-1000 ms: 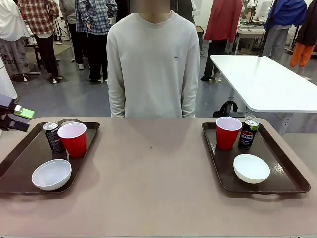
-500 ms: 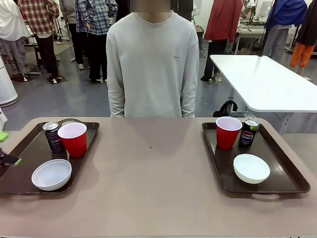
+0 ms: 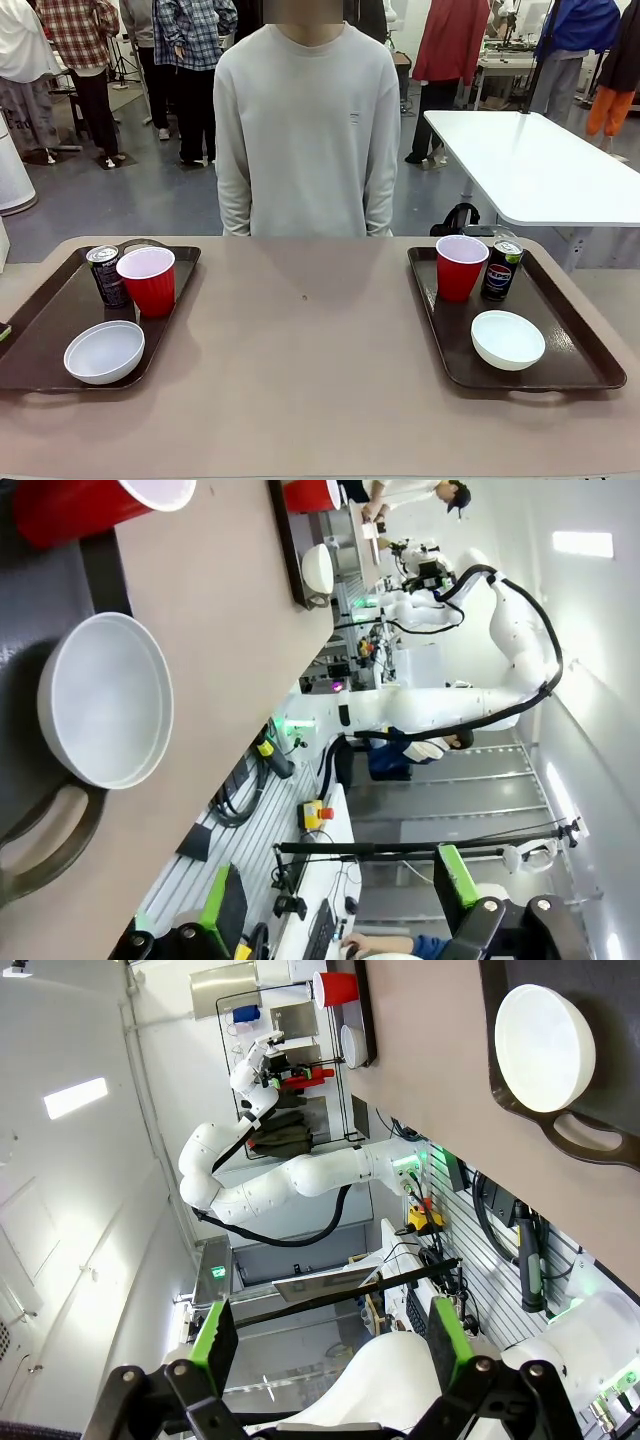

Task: Prepare tableware on both trays.
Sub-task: Pick up a Picnic Bowl from the table and place it on a Handle tray.

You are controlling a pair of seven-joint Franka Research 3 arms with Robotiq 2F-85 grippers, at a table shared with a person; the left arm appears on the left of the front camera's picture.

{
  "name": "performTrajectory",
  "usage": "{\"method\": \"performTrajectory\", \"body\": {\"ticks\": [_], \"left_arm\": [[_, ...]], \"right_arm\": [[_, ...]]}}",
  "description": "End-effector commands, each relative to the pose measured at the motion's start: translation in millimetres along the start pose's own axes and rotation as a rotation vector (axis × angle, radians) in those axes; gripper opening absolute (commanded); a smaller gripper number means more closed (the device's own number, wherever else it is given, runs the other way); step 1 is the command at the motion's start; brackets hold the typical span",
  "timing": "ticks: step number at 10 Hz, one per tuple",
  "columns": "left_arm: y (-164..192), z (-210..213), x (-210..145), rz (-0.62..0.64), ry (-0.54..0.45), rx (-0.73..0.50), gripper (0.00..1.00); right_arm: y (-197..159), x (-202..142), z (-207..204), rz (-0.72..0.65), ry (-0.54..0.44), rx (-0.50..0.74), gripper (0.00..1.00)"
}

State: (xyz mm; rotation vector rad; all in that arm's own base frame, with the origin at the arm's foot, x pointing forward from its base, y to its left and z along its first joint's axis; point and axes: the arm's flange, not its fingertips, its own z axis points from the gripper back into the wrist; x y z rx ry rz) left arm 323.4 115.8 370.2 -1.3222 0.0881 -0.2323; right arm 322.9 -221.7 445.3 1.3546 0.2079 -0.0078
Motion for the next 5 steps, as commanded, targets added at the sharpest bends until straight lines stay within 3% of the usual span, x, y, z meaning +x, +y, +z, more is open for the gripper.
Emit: {"method": "performTrajectory", "body": {"ticks": [1, 5], "left_arm": [[1.0, -3.6, 1.5, -0.017, 0.0, -0.023, 1.0], [1.0, -3.6, 1.5, -0.017, 0.0, -0.023, 1.0]], "right_arm": [[-0.3, -4.6, 3.3, 0.01, 0.01, -0.001, 1.0], [-0.3, -4.6, 3.3, 0.01, 0.01, -0.001, 1.0]]}}
